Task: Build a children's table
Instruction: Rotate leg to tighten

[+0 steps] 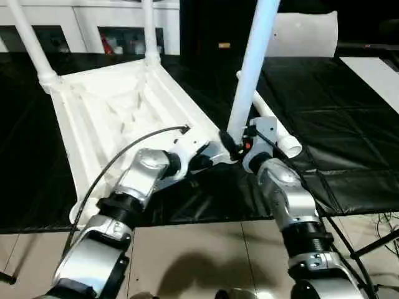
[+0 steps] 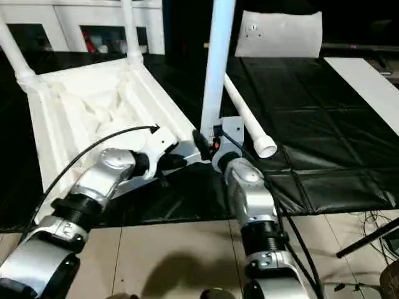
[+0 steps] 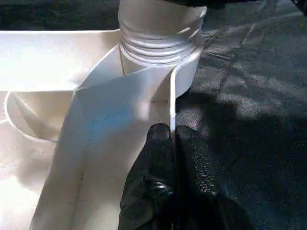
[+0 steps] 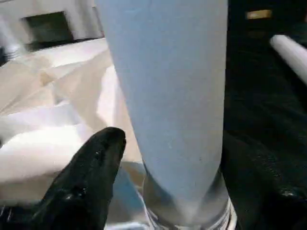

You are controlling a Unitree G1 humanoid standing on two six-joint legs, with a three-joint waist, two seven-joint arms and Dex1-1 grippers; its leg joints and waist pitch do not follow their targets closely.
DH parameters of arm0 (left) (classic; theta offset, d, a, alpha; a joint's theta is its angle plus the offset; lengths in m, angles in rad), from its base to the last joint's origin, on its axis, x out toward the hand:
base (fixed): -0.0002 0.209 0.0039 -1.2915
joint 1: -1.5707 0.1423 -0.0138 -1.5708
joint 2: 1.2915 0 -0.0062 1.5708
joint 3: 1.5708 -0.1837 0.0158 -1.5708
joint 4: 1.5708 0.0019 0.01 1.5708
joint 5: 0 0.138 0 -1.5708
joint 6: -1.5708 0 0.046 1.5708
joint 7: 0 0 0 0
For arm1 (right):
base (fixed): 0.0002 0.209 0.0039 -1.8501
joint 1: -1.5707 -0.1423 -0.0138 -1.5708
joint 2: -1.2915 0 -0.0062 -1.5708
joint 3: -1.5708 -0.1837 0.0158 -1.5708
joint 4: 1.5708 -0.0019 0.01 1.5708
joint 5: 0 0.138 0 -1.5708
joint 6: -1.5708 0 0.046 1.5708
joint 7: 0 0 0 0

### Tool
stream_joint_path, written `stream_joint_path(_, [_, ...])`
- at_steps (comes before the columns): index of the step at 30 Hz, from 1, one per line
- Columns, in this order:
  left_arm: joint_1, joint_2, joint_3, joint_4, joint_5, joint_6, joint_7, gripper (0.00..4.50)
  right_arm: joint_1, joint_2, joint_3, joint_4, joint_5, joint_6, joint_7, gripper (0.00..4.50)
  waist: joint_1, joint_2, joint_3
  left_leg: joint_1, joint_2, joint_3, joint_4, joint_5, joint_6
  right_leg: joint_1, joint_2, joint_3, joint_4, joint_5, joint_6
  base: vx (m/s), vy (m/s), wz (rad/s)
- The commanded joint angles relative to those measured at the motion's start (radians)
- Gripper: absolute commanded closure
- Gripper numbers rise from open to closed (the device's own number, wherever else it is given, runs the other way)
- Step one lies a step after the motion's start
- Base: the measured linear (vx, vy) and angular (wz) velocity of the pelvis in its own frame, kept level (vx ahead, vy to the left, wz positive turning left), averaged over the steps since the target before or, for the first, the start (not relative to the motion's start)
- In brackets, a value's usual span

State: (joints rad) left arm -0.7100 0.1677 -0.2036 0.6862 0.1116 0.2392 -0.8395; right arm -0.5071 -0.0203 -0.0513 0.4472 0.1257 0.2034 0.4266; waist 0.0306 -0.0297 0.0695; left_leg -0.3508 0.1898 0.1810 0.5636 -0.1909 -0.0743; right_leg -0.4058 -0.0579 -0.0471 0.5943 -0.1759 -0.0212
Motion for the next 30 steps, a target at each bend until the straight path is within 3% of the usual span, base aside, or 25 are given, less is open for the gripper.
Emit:
stream_joint_path(1, [0.020, 0.007, -0.012, -0.008, -0.036, -0.043, -0.059, 4.50, 0.012, -0.016, 0.060, -0.009, 0.009, 0.004, 0.095, 0.84, 0.005, -0.007, -0.054, -0.005, 0.034, -0.009, -0.057, -0.149, 0.071, 0.050, -0.080, 0.049, -0.079, -0.256, -0.181, 0.000, 0.000, 0.00])
stream_joint_path(7, [0.032, 0.099, -0.011, -0.003, -0.056, -0.124, -0.219, 4.50, 0.032, -0.180, 0.084, -0.037, 0.017, -0.025, 0.338, 0.39, 0.008, -0.014, -0.059, -0.007, 0.038, -0.009, -0.053, -0.102, 0.097, 0.055, -0.081, 0.047, -0.067, -0.180, -0.207, 0.000, 0.000, 0.00])
stream_joint_path(8, [0.034, 0.108, -0.014, -0.005, -0.060, -0.136, -0.244, 4.50, 0.032, -0.196, 0.085, -0.035, 0.020, -0.029, 0.364, 0.29, 0.009, -0.010, -0.064, -0.006, 0.039, -0.008, -0.050, -0.073, 0.105, 0.057, -0.080, 0.048, -0.057, -0.107, -0.234, 0.000, 0.000, 0.00])
stream_joint_path(10, [0.038, 0.136, -0.028, -0.010, -0.072, -0.160, -0.321, 4.50, 0.028, -0.241, 0.094, -0.030, 0.031, -0.042, 0.440, 0.03, 0.009, -0.013, -0.066, -0.005, 0.038, -0.006, -0.045, -0.056, 0.127, 0.057, -0.078, 0.047, -0.047, -0.034, -0.259, 0.000, 0.000, 0.00])
stream_joint_path(14, [0.040, 0.187, -0.066, -0.005, -0.071, -0.211, -0.449, 4.50, 0.014, -0.296, 0.117, -0.021, 0.040, -0.060, 0.541, 0.01, 0.015, -0.013, -0.067, -0.004, 0.039, -0.004, -0.042, -0.052, 0.148, 0.056, -0.080, 0.047, -0.045, -0.014, -0.278, 0.000, 0.000, 0.00])
stream_joint_path(21, [0.014, 0.232, -0.096, 0.047, -0.060, -0.271, -0.574, 4.50, -0.018, -0.336, 0.140, 0.011, 0.067, -0.066, 0.697, 0.01, 0.038, -0.011, -0.069, 0.000, 0.045, 0.000, -0.039, -0.067, 0.121, 0.056, -0.078, 0.044, -0.037, -0.036, -0.284, 0.000, 0.000, 0.00])
stream_joint_path(22, [0.010, 0.239, -0.104, 0.051, -0.065, -0.283, -0.613, 4.50, -0.026, -0.338, 0.147, 0.019, 0.078, -0.069, 0.739, 0.28, 0.041, -0.011, -0.068, -0.001, 0.047, 0.000, -0.039, -0.074, 0.118, 0.055, -0.081, 0.044, -0.037, -0.041, -0.282, 0.000, 0.000, 0.00])
stream_joint_path(30, [-0.003, 0.245, -0.133, 0.073, -0.059, -0.327, -0.675, 4.50, -0.052, -0.342, 0.182, 0.067, 0.083, -0.078, 0.829, 0.74, 0.061, -0.010, -0.067, 0.002, 0.048, 0.000, -0.038, -0.119, 0.077, 0.049, -0.083, 0.045, -0.041, -0.119, -0.266, 0.000, 0.000, 0.00])
